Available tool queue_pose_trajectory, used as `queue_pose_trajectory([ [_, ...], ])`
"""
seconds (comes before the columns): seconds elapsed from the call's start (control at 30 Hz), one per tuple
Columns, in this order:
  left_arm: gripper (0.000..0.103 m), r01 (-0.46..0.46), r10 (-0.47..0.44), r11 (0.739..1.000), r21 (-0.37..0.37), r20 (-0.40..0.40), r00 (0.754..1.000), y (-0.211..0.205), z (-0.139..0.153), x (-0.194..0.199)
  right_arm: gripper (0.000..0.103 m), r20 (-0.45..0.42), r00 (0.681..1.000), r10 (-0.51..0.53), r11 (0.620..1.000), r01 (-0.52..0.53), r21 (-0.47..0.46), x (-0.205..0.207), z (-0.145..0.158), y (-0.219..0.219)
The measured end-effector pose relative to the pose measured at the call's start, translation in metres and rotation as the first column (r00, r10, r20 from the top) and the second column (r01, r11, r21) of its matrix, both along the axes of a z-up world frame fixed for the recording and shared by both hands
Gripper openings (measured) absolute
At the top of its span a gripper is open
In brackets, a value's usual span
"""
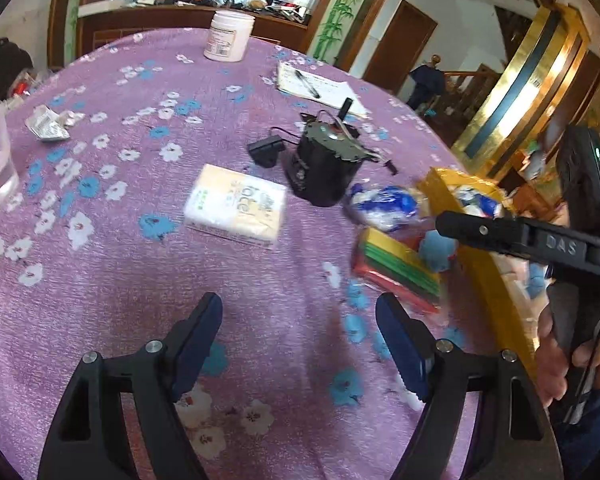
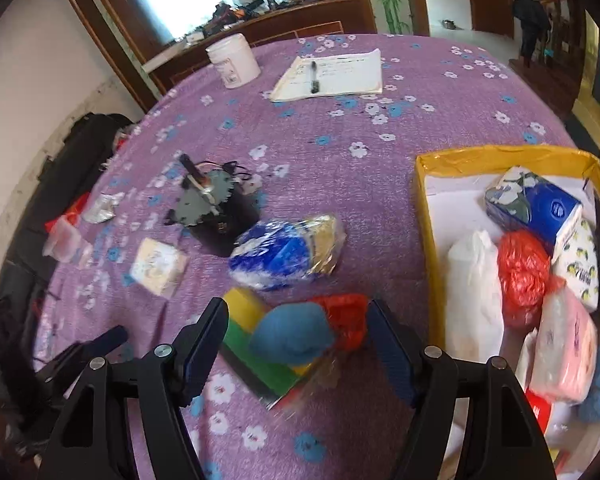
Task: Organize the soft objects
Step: 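Grasp the blue-and-red knit plush with the right gripper while the left gripper reaches toward the sponge, then grasp the green-and-yellow sponge pack with the left gripper while the right gripper holds the plush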
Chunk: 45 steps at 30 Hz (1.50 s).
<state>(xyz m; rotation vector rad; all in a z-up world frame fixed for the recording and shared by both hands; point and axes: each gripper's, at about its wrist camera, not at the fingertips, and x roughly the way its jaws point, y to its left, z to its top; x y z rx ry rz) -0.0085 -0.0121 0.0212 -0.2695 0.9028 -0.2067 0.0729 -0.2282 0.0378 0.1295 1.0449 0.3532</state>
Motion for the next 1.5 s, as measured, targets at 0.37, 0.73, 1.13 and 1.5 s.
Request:
queue_pose_trajectory([
  [0.37, 0.078, -0.085, 0.085, 0.996, -0.021, -0.011, 0.996, 0.018, -0.004, 0.0, 0.082, -0.077, 0.985, 0.156, 0.978, -0.143, 0.153, -0.009, -0.015, 0.031],
  [0.73, 0.078, -0.142, 0.141, 0.988, -0.057, -0.013, 0.99, 0.031, -0.003, -0.001, 0.08, 0.024, 0.985, 0.17, 0.983, -0.171, 0.06, -0.007, -0.005, 0.031],
  [1.13, 0.078, -0.13, 0.13, 0.99, -0.058, -0.006, 0.991, 0.03, 0.0, -0.001, 0.036, 0.046, 0.994, 0.097, 0.995, -0.096, -0.019, -0.008, -0.02, 0.04],
  [1.5, 0.078, -0.134, 0.135, 0.988, -0.072, 0.012, 0.991, 0.035, 0.006, -0.007, 0.036, -0.058, 0.987, 0.148, 0.971, -0.134, 0.198, -0.053, -0.034, 0.043],
])
